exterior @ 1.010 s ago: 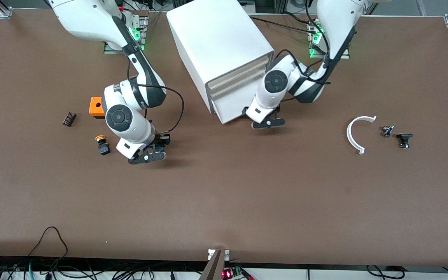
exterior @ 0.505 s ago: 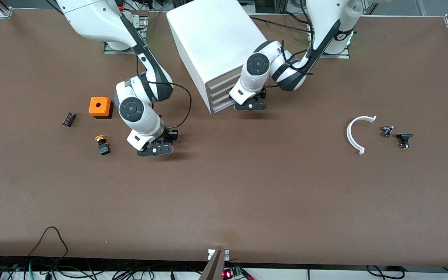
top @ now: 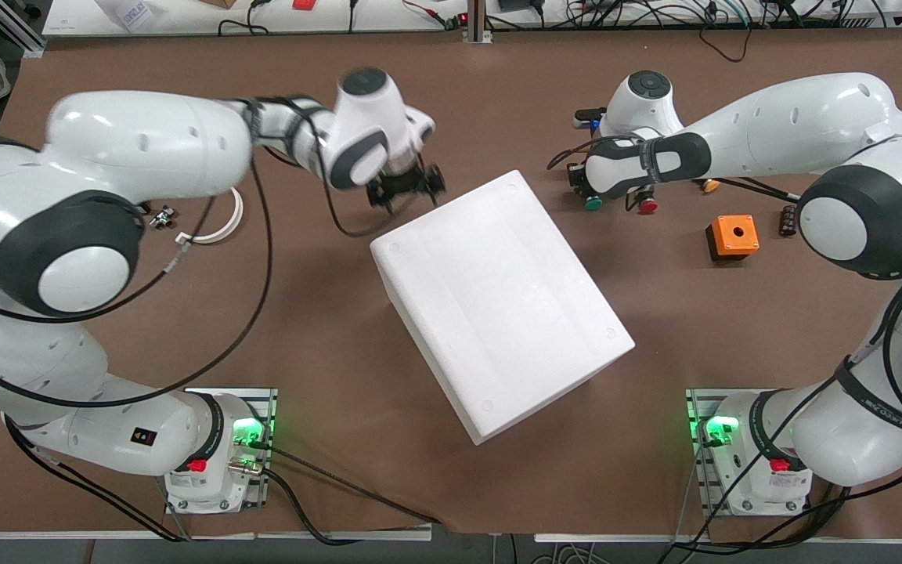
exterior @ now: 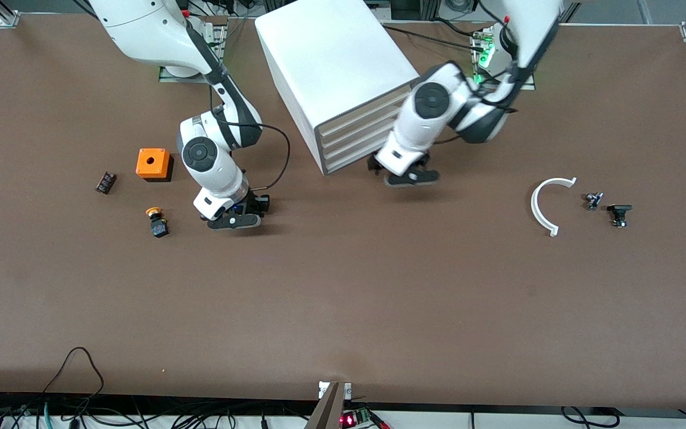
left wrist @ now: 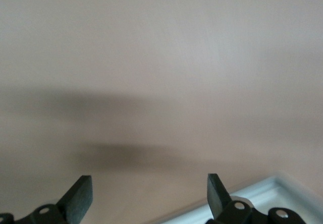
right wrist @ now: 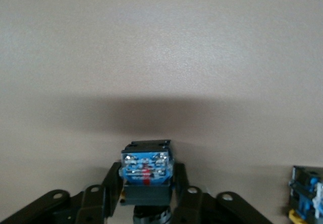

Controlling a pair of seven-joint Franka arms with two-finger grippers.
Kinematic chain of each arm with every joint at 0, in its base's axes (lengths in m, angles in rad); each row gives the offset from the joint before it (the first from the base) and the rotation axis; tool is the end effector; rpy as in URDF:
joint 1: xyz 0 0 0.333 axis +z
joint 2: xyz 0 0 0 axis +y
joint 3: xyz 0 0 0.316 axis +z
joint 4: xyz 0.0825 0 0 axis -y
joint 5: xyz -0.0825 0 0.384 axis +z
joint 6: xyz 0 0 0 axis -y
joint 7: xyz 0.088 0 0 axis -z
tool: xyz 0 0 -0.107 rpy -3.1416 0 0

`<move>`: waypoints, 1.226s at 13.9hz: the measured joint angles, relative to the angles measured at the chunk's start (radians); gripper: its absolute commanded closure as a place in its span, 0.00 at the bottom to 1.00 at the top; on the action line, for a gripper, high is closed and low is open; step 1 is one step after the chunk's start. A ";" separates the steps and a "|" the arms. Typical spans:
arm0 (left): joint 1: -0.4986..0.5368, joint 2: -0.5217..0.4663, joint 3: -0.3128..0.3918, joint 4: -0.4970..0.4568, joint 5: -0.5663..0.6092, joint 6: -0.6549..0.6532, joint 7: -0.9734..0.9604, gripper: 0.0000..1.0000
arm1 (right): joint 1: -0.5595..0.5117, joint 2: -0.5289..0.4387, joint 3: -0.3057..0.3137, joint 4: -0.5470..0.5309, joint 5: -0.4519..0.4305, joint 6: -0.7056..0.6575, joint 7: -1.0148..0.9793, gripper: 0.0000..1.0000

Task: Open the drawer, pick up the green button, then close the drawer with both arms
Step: 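Push the drawer shut with the left gripper while the right gripper holds the button, then place the green button beside the red button with the right gripper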

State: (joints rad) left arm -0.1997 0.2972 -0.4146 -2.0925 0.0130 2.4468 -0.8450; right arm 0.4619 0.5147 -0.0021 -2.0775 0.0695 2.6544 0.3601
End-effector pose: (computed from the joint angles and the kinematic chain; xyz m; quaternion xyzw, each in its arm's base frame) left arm 0.4845 -0.3348 0.2994 0.9904 0.1205 -0.0056 0.0679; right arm 0.5320 0.2613 0.1817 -0.9992 -0.0198 -0.0219 0.0277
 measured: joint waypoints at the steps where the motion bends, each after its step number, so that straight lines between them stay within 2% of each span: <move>1: 0.050 -0.033 0.014 0.019 0.000 0.001 0.010 0.00 | 0.000 -0.003 0.000 0.004 0.000 -0.001 0.042 0.00; 3: 0.117 -0.086 0.051 0.064 0.000 0.000 0.073 0.00 | 0.000 -0.018 0.000 0.040 0.000 -0.054 0.085 0.00; 6: 0.177 -0.147 0.106 0.108 0.000 -0.038 0.288 0.00 | -0.003 -0.063 -0.006 0.192 -0.001 -0.311 0.107 0.00; 9: 0.231 -0.202 0.159 0.170 0.000 -0.235 0.537 0.00 | -0.024 -0.121 -0.032 0.317 -0.023 -0.525 0.113 0.00; 13: 0.243 -0.291 0.281 0.308 0.000 -0.547 0.798 0.00 | -0.079 -0.169 -0.059 0.460 -0.084 -0.762 0.113 0.00; 15: 0.245 -0.328 0.333 0.345 0.000 -0.624 0.908 0.00 | -0.147 -0.192 -0.058 0.538 -0.093 -0.861 0.110 0.00; 17: 0.246 -0.345 0.364 0.351 0.000 -0.659 0.969 0.00 | -0.224 -0.226 -0.051 0.576 -0.097 -0.903 0.083 0.00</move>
State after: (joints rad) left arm 0.0464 -0.0480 -0.0503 -1.7410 0.0128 1.7880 0.1238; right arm 0.2374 0.2887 -0.0527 -1.5016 -0.0271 1.7518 0.4428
